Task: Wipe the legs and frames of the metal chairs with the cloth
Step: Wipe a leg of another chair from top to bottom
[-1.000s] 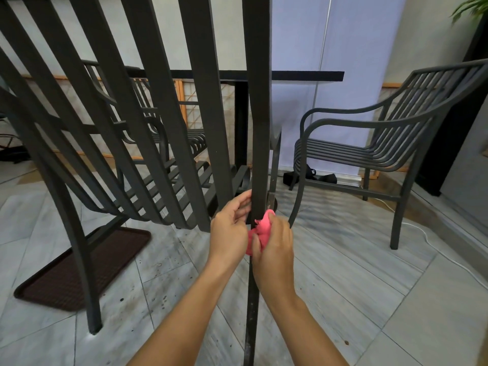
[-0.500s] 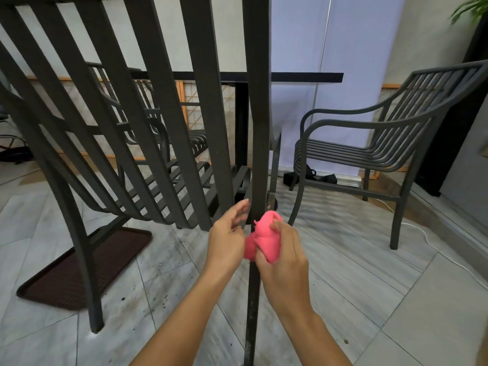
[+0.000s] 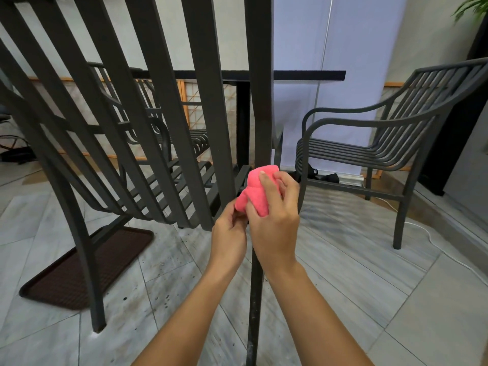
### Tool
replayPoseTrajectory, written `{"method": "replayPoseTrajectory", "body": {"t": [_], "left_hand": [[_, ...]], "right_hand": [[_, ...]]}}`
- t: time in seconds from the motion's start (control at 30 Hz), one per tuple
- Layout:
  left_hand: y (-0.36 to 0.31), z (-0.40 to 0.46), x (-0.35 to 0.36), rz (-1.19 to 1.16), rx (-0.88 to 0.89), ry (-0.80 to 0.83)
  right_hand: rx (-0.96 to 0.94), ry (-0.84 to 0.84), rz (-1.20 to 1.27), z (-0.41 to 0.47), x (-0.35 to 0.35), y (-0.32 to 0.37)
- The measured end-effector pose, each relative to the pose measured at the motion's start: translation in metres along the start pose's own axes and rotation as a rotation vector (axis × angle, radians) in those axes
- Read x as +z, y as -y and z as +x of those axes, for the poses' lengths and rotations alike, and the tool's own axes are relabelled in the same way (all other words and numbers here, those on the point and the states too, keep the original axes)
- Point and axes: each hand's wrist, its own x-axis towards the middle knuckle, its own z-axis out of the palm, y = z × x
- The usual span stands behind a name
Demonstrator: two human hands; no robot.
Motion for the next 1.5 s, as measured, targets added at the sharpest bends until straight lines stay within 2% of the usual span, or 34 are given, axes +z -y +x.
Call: {"method": "replayPoseTrajectory", "body": {"t": [0.2,0.37,0.5,0.83,1.07,1.3,1.5], "left_hand": [[0.007,-0.003,-0.002,0.047,0.021,0.007],[0.015,-0.003,-0.004,0.090,0.005,-0.033],[0.015,-0.003,-0.001,0.126,0.004,0.004],[0.015,-0.009,0.001,0.002,-0.026,0.050],[0.034,-0.009,-0.003,0.170,-0.029,-0.121],[0.040,-0.009,-0.006,0.211,-0.070,-0.181],[0.040,-0.011,0.000,0.140,-0.003,-0.016]], "right_hand": [[-0.009,-0.018,-0.049,-0.023,0.013,-0.013],[0.022,0.033,-0.064,-0.048,0.016,-0.026],[0.049,0.064,-0.042,-0.066,0.016,-0.032],[0.101,0.203,-0.083,-0.094,0.013,-0.038],[0.165,0.332,-0.048,-0.104,0.003,-0.043],[0.091,0.241,-0.057,-0.096,-0.020,-0.032],[0.004,0.102,-0.047,-0.057,-0.027,-0.012]]}}
